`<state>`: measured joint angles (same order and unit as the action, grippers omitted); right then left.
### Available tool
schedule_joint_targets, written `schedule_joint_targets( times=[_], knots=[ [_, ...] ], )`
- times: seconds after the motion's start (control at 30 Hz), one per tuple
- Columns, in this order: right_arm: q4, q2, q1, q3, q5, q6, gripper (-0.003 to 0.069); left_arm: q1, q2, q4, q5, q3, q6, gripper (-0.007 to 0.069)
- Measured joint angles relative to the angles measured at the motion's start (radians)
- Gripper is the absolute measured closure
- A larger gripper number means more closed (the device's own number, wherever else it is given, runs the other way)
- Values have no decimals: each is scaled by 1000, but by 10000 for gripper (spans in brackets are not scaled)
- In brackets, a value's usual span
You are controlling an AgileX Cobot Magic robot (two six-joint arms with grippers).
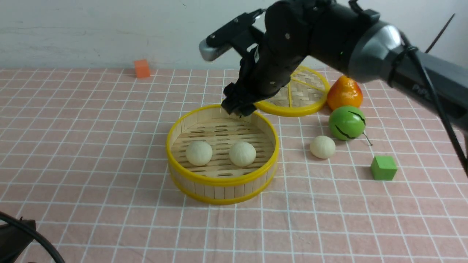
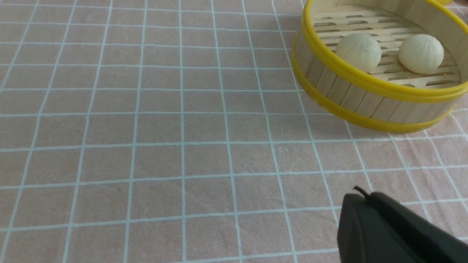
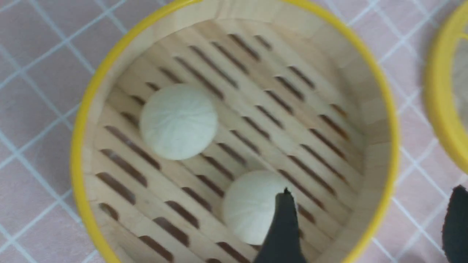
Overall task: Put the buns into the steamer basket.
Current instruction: Use the right arm to grab a steamed stuffed bun
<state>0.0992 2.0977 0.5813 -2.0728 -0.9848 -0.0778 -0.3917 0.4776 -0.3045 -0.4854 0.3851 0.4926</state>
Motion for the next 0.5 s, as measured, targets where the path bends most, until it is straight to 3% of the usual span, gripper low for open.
schedule_joint_targets(
  times=[0.2,0.33,0.5],
  knots=[
    [36,58,-176,3,-100,221,118,0,0,-36,6,0,0,638],
    [-68,140,-278,4,-153,239,118,0,0,-41,19,0,0,638],
    [-165,216,-337,5,-141,205,149,0,0,-43,24,0,0,637]
  ],
)
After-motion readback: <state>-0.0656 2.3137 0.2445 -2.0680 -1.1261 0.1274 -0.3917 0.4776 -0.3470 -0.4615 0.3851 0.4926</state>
